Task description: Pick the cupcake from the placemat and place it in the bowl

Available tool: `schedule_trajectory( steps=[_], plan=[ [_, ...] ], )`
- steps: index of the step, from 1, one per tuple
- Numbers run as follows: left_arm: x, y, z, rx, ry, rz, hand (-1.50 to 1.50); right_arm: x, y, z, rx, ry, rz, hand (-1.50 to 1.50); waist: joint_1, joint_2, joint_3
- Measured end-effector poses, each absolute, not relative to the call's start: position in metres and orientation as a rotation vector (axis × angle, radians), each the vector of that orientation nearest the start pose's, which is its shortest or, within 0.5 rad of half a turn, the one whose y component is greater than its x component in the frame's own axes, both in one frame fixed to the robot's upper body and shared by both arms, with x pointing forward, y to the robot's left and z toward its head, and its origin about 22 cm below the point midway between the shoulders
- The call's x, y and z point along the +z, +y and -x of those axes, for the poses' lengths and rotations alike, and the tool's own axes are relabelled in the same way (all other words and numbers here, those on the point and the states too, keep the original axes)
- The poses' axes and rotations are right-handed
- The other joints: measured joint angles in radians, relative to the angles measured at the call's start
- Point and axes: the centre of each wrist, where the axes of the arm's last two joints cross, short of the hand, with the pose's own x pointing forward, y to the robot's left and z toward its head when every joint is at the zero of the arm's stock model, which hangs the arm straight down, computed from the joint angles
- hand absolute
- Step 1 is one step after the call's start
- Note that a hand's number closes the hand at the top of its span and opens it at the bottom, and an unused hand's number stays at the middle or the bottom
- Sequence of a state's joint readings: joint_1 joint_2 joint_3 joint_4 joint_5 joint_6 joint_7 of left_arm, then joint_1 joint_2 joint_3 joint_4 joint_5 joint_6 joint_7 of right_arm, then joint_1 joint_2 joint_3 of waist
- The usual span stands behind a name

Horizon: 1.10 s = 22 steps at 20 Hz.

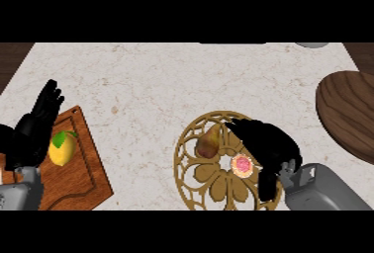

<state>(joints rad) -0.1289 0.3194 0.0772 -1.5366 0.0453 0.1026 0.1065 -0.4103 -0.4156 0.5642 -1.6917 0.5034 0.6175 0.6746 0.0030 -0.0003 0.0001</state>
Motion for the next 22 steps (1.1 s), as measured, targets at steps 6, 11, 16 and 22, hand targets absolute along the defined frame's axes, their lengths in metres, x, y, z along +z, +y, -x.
schedule_trajectory(
  steps=[6,11,16,22],
  plan=[
    [0.059,0.313,-0.275,-0.068,-1.573,-0.326,0.0,0.083,-0.156,-0.267,1.558,-0.937,0.559,-1.5,-0.002,0.0,0.0],
    [0.064,0.311,-0.279,-0.069,-1.571,-0.324,0.0,0.068,-0.149,-0.269,1.546,-0.934,0.577,-1.5,-0.001,0.0,0.0],
    [0.06,0.307,-0.275,-0.069,-1.57,-0.327,0.0,0.055,-0.151,-0.277,1.551,-0.893,0.541,1.5,0.0,0.0,0.0],
    [0.055,0.305,-0.269,-0.073,-1.566,-0.327,0.0,0.05,-0.149,-0.289,1.569,-0.947,0.498,1.5,-0.001,-0.004,-0.003]
  ],
)
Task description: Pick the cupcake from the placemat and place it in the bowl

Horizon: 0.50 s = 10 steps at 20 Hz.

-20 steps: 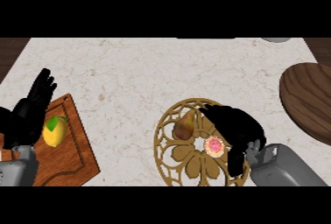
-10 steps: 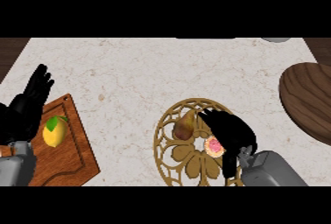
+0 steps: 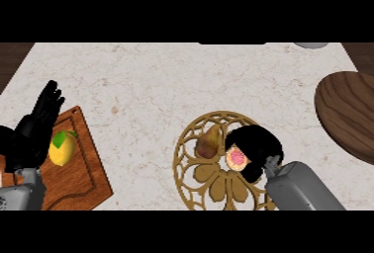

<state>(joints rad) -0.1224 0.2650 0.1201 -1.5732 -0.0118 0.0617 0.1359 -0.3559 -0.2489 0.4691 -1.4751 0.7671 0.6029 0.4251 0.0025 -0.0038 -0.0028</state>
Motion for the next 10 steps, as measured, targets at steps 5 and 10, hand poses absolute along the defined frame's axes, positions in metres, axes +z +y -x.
schedule_trajectory(
  steps=[5,10],
  plan=[
    [0.057,0.305,-0.271,-0.072,-1.574,-0.328,0.0,0.037,-0.145,-0.296,1.557,-0.991,0.512,1.5,-0.002,-0.006,-0.005],
    [0.056,0.302,-0.272,-0.067,-1.568,-0.331,0.0,0.033,-0.158,-0.283,1.565,-1.08,0.529,1.5,-0.005,-0.005,-0.002]
  ],
)
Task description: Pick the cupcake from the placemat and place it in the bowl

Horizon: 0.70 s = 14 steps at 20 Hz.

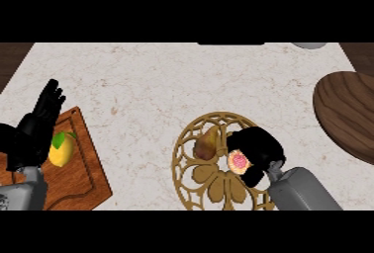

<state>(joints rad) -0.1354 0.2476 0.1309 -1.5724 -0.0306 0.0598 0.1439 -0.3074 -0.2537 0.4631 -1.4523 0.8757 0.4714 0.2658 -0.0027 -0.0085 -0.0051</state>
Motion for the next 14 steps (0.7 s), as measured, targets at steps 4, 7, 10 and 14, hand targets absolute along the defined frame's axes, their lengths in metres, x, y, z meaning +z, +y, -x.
schedule_trajectory(
  steps=[4,7,10,14],
  plan=[
    [0.057,0.31,-0.268,-0.046,-1.556,-0.35,0.0,0.03,-0.209,-0.253,1.707,-1.21,0.447,1.5,-0.02,-0.004,0.004],
    [0.058,0.314,-0.266,-0.042,-1.555,-0.361,0.0,0.035,-0.256,-0.232,1.781,-1.286,0.414,1.5,-0.034,-0.003,0.006],
    [0.057,0.315,-0.263,-0.043,-1.555,-0.359,0.0,0.053,-0.301,-0.218,1.806,-1.38,0.43,1.5,-0.038,-0.001,0.006],
    [0.058,0.315,-0.263,-0.035,-1.556,-0.363,0.0,0.086,-0.339,-0.205,1.739,-1.542,0.512,1.5,-0.048,-0.002,0.005]
  ],
)
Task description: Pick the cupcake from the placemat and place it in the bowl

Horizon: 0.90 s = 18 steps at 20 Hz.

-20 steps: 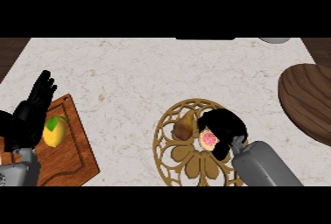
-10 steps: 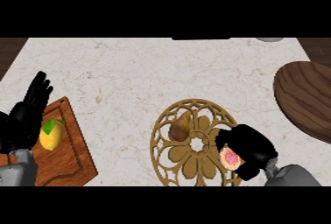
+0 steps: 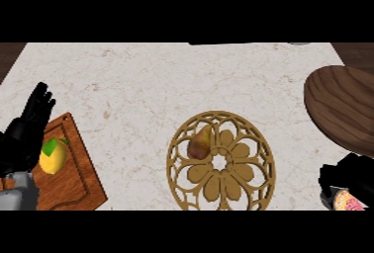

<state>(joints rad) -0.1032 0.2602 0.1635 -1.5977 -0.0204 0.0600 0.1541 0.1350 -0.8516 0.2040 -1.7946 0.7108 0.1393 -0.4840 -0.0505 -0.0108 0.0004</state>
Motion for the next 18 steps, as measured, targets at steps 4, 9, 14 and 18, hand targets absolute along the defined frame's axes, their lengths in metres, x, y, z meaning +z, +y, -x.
schedule_trajectory(
  steps=[4,9,14,18],
  plan=[
    [0.054,0.319,-0.261,-0.024,-1.547,-0.376,0.0,0.122,-0.366,-0.202,1.552,-1.746,0.615,1.5,-0.011,-0.001,0.0],
    [0.056,0.322,-0.26,-0.031,-1.541,-0.367,0.0,0.168,-0.401,-0.192,1.303,-1.883,0.633,1.5,-0.005,-0.001,-0.001],
    [0.054,0.312,-0.263,-0.042,-1.559,-0.346,0.0,0.199,-0.44,-0.185,1.157,-1.884,0.665,1.5,0.025,0.006,-0.001],
    [0.055,0.309,-0.27,-0.058,-1.572,-0.336,0.0,0.212,-0.461,-0.197,1.083,-1.869,0.652,1.5,0.044,0.01,-0.001]
  ],
)
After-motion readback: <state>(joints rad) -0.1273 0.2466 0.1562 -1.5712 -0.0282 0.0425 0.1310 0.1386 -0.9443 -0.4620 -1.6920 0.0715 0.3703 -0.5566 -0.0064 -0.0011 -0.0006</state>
